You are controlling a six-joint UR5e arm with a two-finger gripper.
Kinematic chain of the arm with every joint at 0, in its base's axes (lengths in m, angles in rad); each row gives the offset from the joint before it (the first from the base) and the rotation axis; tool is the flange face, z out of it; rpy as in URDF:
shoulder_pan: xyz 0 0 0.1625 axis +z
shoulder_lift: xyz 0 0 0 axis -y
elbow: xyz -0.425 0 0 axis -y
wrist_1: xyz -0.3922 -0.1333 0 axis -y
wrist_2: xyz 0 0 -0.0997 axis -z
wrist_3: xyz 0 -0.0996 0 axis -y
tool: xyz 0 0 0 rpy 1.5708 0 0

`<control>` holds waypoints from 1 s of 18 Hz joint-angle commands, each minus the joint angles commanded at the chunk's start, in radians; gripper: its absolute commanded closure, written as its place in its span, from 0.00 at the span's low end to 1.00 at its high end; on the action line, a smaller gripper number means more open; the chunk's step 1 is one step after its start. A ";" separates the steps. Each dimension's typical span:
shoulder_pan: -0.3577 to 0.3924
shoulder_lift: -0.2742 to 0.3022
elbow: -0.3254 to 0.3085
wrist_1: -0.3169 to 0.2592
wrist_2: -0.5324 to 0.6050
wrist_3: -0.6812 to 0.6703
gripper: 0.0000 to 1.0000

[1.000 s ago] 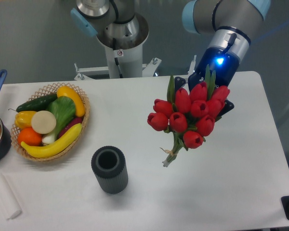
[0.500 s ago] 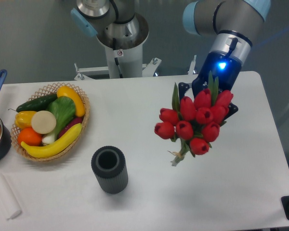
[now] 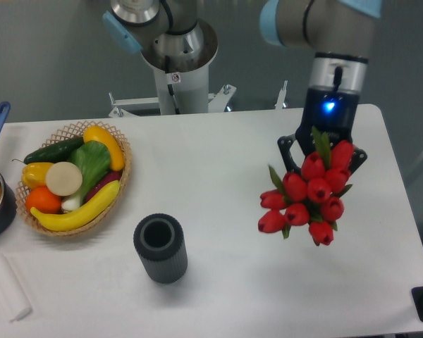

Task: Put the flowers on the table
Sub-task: 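Tilt the gripper and lower the tulips flat onto the table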

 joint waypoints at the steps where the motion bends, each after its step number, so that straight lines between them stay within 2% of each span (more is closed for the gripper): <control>1: -0.025 -0.008 -0.008 -0.002 0.069 0.009 0.68; 5: -0.112 -0.057 -0.017 -0.031 0.325 0.093 0.68; 10: -0.175 -0.095 -0.017 -0.138 0.606 0.291 0.68; 15: -0.197 -0.132 -0.060 -0.156 0.677 0.316 0.67; 18: -0.198 -0.152 -0.075 -0.160 0.668 0.321 0.67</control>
